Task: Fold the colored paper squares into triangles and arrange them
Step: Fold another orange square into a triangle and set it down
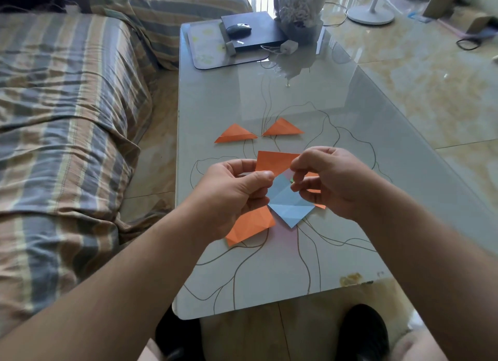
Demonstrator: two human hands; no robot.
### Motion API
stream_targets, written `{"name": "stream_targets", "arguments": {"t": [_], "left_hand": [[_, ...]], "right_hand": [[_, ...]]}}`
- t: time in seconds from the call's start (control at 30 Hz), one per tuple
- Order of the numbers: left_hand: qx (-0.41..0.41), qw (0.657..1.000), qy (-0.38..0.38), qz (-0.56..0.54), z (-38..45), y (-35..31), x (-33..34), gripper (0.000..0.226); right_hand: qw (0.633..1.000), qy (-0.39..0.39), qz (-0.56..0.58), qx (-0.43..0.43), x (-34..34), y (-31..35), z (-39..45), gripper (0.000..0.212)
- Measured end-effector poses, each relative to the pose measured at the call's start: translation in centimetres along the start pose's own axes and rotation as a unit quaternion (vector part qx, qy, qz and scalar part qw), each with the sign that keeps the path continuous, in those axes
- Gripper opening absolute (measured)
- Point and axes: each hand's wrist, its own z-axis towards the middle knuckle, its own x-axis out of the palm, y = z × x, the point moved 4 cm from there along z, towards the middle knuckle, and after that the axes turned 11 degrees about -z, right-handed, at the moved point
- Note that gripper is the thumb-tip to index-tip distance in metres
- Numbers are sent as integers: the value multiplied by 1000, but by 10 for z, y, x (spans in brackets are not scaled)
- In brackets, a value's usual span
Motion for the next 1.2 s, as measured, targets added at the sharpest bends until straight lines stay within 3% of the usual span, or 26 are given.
{"name": "stream_targets", "arguments": {"t": [0.17, 0.27, 0.4, 0.53, 0.97, 1.07, 1.2], "left_hand": [[-12, 1000, 25, 10, -2, -6, -7, 10], [-13, 1000, 22, 8, -2, -7, -10, 13], [-15, 999, 32, 37, -1, -5, -6, 17], [-17, 997, 39, 72, -2, -5, -6, 19], [36, 994, -18, 105, 8, -24, -32, 19], [9, 996, -31, 81, 9, -16, -28, 22], [-39, 998, 26, 52, 0, 11, -1, 9]], "right_hand": [[997, -52, 58, 27, -24, 5, 0, 24], [996, -69, 46, 23, -28, 3, 1, 18], [999, 2, -46, 26, -13, -2, 0, 24], [993, 36, -109, -7, -6, -3, -1, 10], [1000, -9, 27, -3, -27, 0, 4, 16], [998, 20, 60, 2, -22, -1, 4, 17], [994, 74, 80, 12, -1, -4, 2, 11]]}}
